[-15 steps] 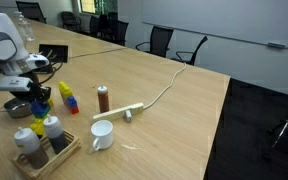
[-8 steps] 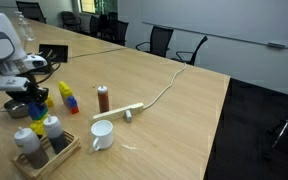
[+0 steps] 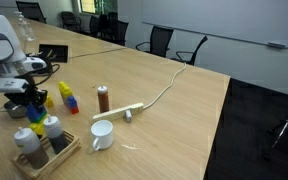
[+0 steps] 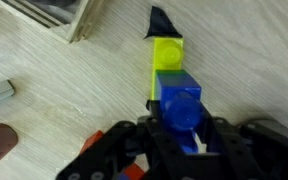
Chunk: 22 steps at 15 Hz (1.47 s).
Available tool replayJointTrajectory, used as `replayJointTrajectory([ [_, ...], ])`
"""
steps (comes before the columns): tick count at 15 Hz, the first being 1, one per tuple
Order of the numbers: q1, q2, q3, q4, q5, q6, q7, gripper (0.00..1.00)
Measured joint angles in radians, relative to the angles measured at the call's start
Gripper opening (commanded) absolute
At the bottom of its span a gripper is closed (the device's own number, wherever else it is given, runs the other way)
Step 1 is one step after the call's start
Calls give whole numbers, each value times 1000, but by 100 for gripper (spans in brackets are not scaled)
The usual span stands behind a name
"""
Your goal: Stick the blue Lego's on the solo yellow Lego
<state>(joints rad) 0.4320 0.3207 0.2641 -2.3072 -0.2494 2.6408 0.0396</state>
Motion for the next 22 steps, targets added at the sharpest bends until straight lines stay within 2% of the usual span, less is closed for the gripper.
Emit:
replayJointTrajectory([
  [9,0,20,-25,2,-11,23,1,10],
  [22,4,40,-22,8,-13,29,5,10],
])
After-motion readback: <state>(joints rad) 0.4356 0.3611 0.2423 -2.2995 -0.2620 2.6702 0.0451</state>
